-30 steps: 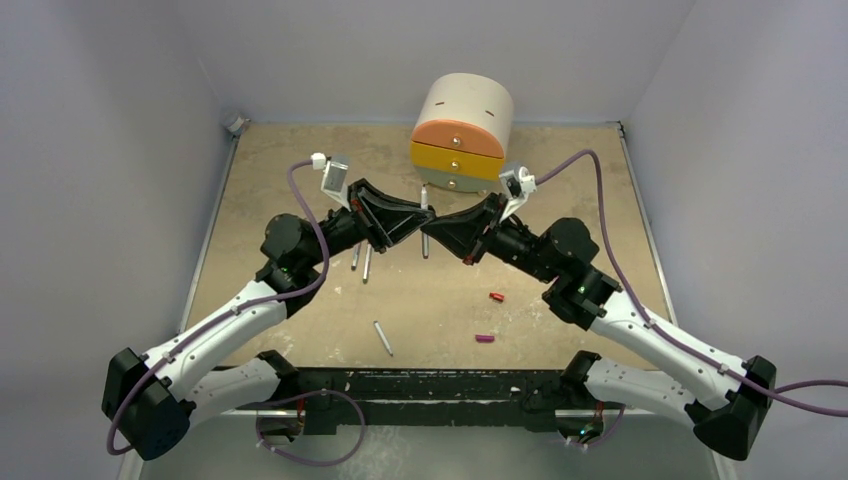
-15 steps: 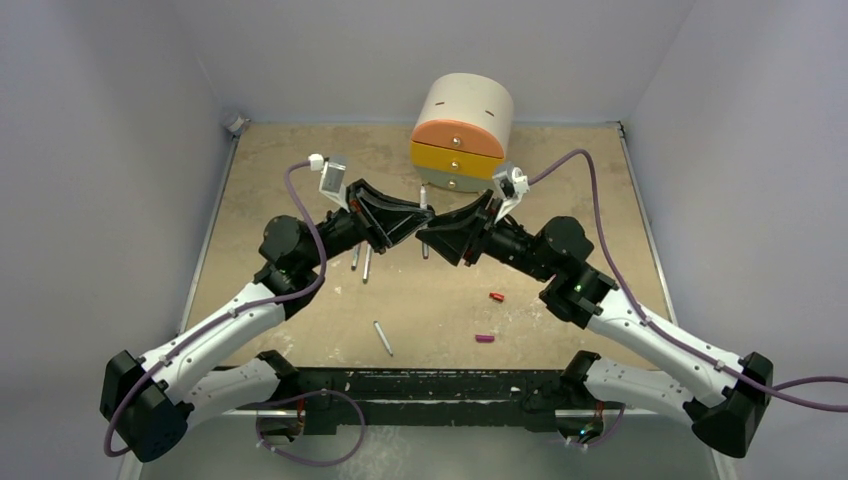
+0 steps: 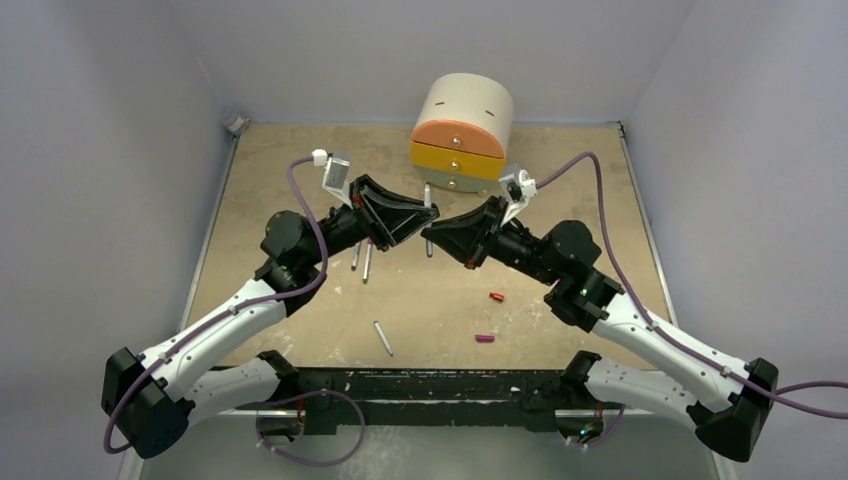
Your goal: Insert the pens into the pen caps
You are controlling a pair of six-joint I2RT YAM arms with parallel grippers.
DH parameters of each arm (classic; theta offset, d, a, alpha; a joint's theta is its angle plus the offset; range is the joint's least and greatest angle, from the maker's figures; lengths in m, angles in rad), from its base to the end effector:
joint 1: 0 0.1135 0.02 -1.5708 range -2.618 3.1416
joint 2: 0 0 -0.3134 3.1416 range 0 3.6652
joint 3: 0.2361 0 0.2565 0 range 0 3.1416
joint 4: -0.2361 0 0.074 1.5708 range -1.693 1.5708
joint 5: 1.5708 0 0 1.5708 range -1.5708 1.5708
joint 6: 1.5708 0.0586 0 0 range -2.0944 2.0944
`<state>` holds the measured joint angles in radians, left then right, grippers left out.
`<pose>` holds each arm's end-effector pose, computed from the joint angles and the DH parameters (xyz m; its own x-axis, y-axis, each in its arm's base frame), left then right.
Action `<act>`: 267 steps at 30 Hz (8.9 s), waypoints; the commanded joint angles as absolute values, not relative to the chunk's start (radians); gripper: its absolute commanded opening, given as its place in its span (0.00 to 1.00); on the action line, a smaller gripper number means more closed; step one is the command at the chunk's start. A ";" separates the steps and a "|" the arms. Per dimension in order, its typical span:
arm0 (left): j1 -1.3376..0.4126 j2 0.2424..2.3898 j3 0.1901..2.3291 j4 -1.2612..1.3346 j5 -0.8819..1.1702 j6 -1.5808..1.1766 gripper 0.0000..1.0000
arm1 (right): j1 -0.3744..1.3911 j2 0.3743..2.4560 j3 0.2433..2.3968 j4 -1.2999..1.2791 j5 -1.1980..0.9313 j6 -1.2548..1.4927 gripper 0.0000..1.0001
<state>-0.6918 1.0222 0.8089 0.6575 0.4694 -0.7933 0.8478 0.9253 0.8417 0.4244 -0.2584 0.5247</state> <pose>0.1579 -0.1652 0.4410 -0.3975 -0.4961 -0.7720 0.8556 0.1036 -0.5071 0.1265 0.1660 0.4465 -0.2516 0.4469 -0.8585 -0.8761 0.2718 0.3982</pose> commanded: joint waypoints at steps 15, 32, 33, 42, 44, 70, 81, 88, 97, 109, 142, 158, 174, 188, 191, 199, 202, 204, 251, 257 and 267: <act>-0.690 1.017 0.836 0.670 0.509 -0.778 0.34 | 0.847 0.923 0.861 0.479 -0.255 0.498 0.00; -0.691 0.957 0.816 0.534 0.456 -0.685 0.00 | 0.847 0.889 0.768 0.606 -0.241 0.585 0.00; -0.690 0.957 0.815 0.539 0.454 -0.688 0.00 | 0.847 0.895 0.771 0.614 -0.243 0.589 0.00; -0.689 0.963 0.977 0.093 0.164 -0.457 0.00 | 0.845 0.875 0.843 0.228 -0.113 0.585 0.44; -0.688 0.989 1.004 0.025 0.081 -0.428 0.00 | 0.845 0.871 0.840 0.078 0.017 0.609 0.50; -0.686 1.087 0.955 0.143 0.162 -0.495 0.00 | 0.864 0.960 0.648 -0.760 0.348 1.622 0.87; -0.687 1.081 0.937 0.145 0.174 -0.502 0.00 | 0.878 1.049 0.634 -0.752 0.301 1.779 0.74; -0.686 1.074 0.926 0.156 0.177 -0.504 0.00 | 0.993 1.231 0.717 -0.756 0.281 1.840 0.73; -0.686 1.043 0.926 0.123 0.161 -0.492 0.00 | 1.009 1.294 0.709 -0.680 0.272 1.843 0.70; -0.685 1.046 0.922 0.118 0.152 -0.492 0.00 | 1.010 1.199 0.623 -0.610 0.279 1.879 0.65; -0.686 1.072 0.927 0.069 0.125 -0.476 0.00 | 0.857 1.202 0.552 -0.414 0.356 1.698 0.64; -0.686 1.032 0.939 -0.020 0.072 -0.451 0.00 | 0.767 1.400 0.621 -0.227 0.272 1.497 0.63; -0.686 1.027 0.954 -0.058 0.028 -0.426 0.00 | 0.714 1.596 0.739 -0.106 0.186 1.348 0.63; -0.685 1.020 0.955 -0.066 0.020 -0.410 0.00 | 0.712 1.783 0.960 -0.401 0.435 1.219 0.56; -0.685 1.019 0.946 -0.059 0.029 -0.413 0.00 | 0.715 1.809 1.002 -0.416 0.455 1.184 0.56; -0.684 0.988 0.942 -0.090 0.017 -0.391 0.00 | 0.747 1.822 1.018 -0.348 0.391 1.151 0.56; -0.684 0.983 0.940 -0.093 0.014 -0.387 0.00 | 0.769 1.841 1.041 -0.347 0.373 1.161 0.55; -0.684 0.983 0.940 -0.095 0.014 -0.387 0.00 | 0.789 1.859 1.056 -0.343 0.364 1.165 0.55; -0.683 0.922 0.897 -0.084 0.021 -0.405 0.00 | 0.971 1.763 0.986 -0.298 0.299 1.266 0.50; -0.682 0.919 0.894 -0.084 0.020 -0.404 0.00 | 1.009 1.713 1.063 -0.398 0.414 1.273 0.49; -0.682 0.917 0.899 -0.095 0.000 -0.408 0.00 | 1.020 1.676 1.168 -0.641 0.547 1.341 0.62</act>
